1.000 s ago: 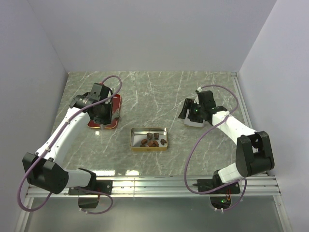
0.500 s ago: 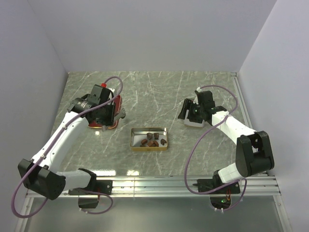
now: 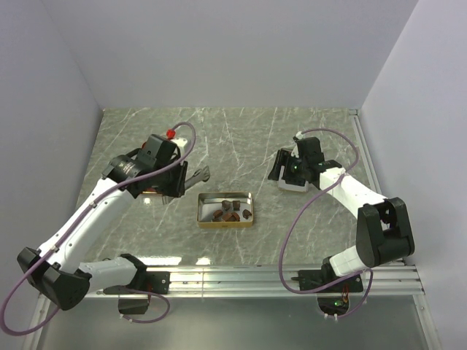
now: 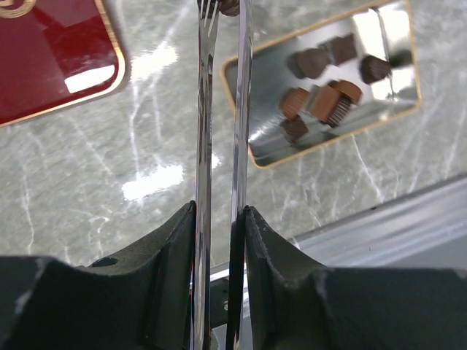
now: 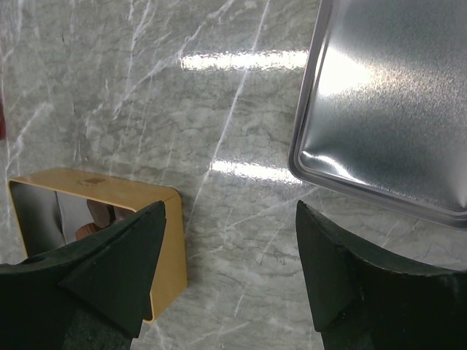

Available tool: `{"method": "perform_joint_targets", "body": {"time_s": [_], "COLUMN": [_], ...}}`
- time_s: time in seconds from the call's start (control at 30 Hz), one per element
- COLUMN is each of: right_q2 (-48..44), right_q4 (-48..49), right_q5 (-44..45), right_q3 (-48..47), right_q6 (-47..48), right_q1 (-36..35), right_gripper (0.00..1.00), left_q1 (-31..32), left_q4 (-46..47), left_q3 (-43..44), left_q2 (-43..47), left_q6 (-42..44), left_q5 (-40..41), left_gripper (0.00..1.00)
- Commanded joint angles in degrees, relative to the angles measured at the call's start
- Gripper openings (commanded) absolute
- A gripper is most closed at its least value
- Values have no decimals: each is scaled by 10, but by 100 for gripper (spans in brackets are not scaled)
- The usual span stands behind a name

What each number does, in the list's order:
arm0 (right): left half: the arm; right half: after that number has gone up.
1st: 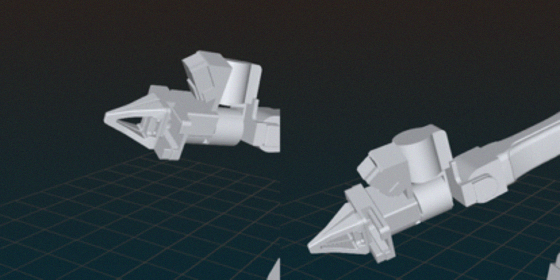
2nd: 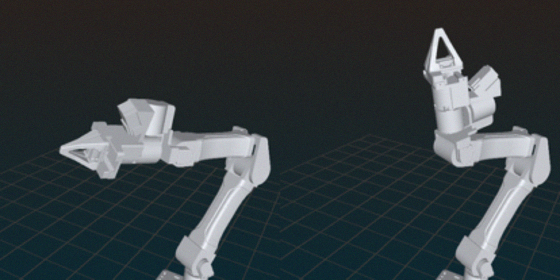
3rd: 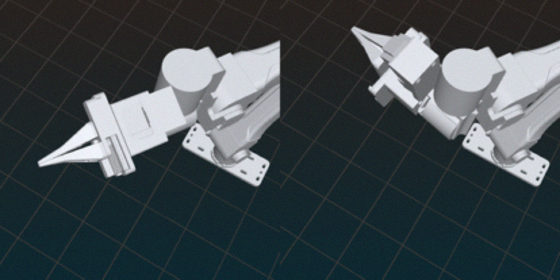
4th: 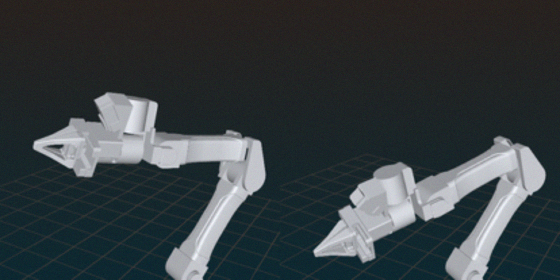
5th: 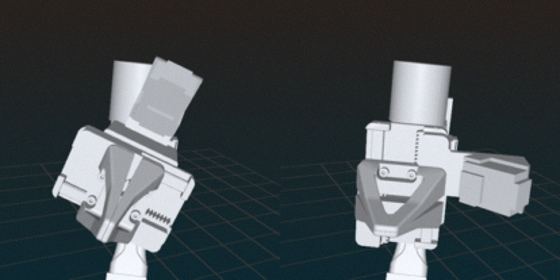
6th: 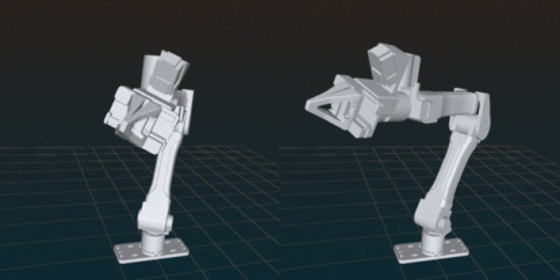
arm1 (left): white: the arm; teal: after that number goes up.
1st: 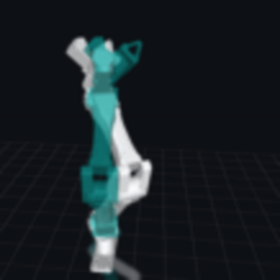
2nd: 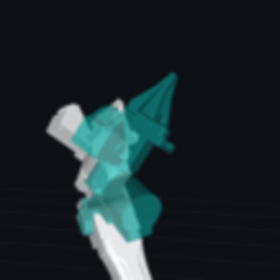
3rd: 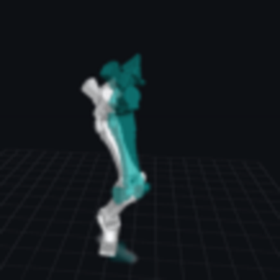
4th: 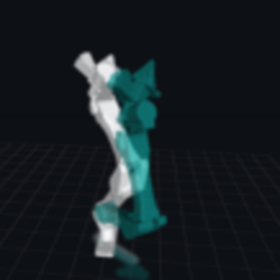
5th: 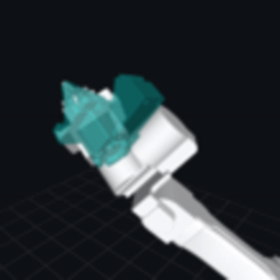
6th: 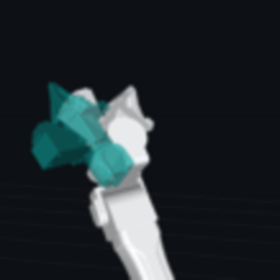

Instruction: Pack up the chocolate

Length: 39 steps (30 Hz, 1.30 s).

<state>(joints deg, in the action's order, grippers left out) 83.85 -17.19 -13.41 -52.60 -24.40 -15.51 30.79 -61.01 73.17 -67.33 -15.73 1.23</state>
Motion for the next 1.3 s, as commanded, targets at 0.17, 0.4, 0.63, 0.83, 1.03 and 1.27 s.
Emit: {"method": "perform_joint_targets", "body": {"time_s": [0.17,0.4,0.63,0.83,1.03,1.27], "right_q2": [4,10,17,18,19,18], "right_q4": [2,0,-2,-5,-6,-6], "right_q5": [-5,-5,-5,-3,-3,-1], "right_q3": [-19,-22,-24,-26,-27,-26], "right_q6": [1,2,2,4,4,7], "right_q1": [-6,-7,-8,-8,-8,-9], "right_gripper": [79,79,79,79,79,79], "left_q1": [31,55,83,90,94,94], "left_q4": [1,6,-3,2,5,20], "left_q3": [15,1,-1,-14,-10,-8], "left_q2": [36,35,35,28,21,24], "left_q6": [6,7,-3,-8,-6,-14], "left_q5": [-47,-97,-108,-99,-91,-56], "left_gripper": [36,36,36,40,42,39]}}
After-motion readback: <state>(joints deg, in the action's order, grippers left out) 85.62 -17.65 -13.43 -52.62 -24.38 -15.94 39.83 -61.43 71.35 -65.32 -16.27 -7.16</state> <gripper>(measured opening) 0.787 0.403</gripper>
